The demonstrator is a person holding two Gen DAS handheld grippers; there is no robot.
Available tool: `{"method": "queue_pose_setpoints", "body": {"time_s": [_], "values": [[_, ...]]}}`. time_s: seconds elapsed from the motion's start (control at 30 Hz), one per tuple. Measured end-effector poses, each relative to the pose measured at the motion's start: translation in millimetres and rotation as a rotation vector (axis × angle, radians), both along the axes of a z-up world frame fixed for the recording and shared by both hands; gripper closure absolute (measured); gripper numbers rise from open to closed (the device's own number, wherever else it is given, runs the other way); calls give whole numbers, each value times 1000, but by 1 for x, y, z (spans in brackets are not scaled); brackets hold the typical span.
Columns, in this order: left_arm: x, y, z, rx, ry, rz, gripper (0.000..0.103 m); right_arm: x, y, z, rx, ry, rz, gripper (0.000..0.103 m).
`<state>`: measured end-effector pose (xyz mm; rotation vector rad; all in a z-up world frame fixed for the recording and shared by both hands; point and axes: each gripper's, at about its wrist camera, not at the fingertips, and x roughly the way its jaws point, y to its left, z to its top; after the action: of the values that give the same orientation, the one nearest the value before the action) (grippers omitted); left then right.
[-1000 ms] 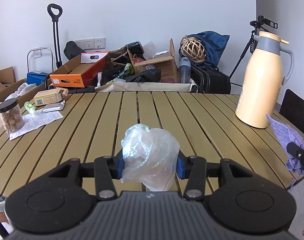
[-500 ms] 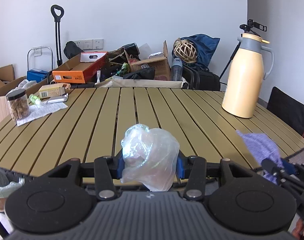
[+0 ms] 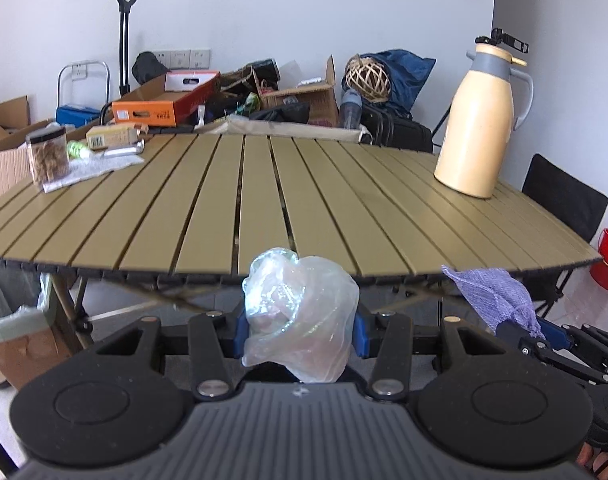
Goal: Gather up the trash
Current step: 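Carry the plastic bag and lavender bag down over the black trash bin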
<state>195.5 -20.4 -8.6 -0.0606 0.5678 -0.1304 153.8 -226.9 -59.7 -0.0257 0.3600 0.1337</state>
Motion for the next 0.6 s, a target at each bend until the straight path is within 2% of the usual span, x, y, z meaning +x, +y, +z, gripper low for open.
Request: {"method": "queue_pose_setpoints", "body": {"time_s": [0.6], "values": [[-25, 21, -78, -22, 194, 14, 56, -24, 43, -51, -44, 223, 124, 77]]}}
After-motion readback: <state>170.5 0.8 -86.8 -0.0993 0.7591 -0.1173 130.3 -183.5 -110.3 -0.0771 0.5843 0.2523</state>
